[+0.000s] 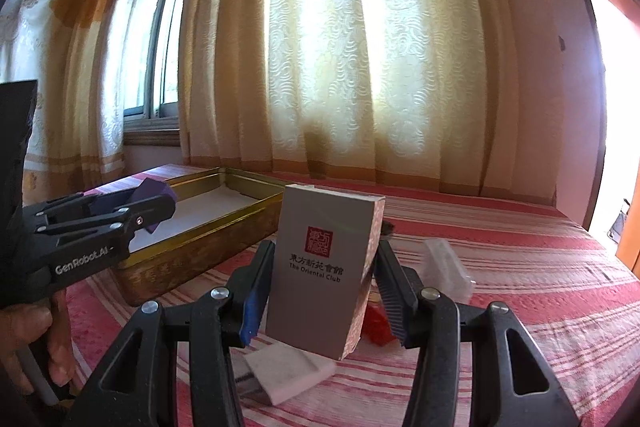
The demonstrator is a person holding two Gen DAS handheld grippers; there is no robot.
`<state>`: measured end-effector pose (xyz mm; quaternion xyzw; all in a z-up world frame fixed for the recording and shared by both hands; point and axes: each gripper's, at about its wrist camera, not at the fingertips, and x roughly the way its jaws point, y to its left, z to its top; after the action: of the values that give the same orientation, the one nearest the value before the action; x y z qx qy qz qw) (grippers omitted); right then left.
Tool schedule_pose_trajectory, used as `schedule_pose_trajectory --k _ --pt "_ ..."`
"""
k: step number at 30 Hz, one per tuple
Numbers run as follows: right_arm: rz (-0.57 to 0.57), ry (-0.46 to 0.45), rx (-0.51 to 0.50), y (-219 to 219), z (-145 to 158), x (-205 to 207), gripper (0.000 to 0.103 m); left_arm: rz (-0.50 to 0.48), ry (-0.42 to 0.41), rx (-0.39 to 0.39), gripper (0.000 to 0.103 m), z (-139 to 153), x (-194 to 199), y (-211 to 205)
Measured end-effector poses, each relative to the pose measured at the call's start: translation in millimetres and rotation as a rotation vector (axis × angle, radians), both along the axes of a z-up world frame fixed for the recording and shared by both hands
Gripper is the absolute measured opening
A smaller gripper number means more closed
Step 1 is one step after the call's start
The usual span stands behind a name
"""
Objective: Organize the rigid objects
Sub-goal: 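Carry the purple cube and cream box over the tin tray with both grippers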
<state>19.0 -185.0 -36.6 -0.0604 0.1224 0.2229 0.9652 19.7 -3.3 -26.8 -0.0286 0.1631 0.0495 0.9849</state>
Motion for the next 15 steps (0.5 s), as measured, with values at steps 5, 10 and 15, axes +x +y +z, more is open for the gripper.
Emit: schedule_pose_trajectory --k 5,10,15 --pt "0.038 -0.004 -0.024 16 -1 -4 0.052 0.026 -0.001 -0.015 0.039 0 -1 14" --pt "0.078 -0.003 -0.04 30 -1 -7 0.052 0.053 -0.001 -0.019 0.039 0 -3 26" --pt "0.104 -0.009 -0.056 43 -2 -11 0.052 0.061 -0.002 -0.025 0.039 0 -4 33"
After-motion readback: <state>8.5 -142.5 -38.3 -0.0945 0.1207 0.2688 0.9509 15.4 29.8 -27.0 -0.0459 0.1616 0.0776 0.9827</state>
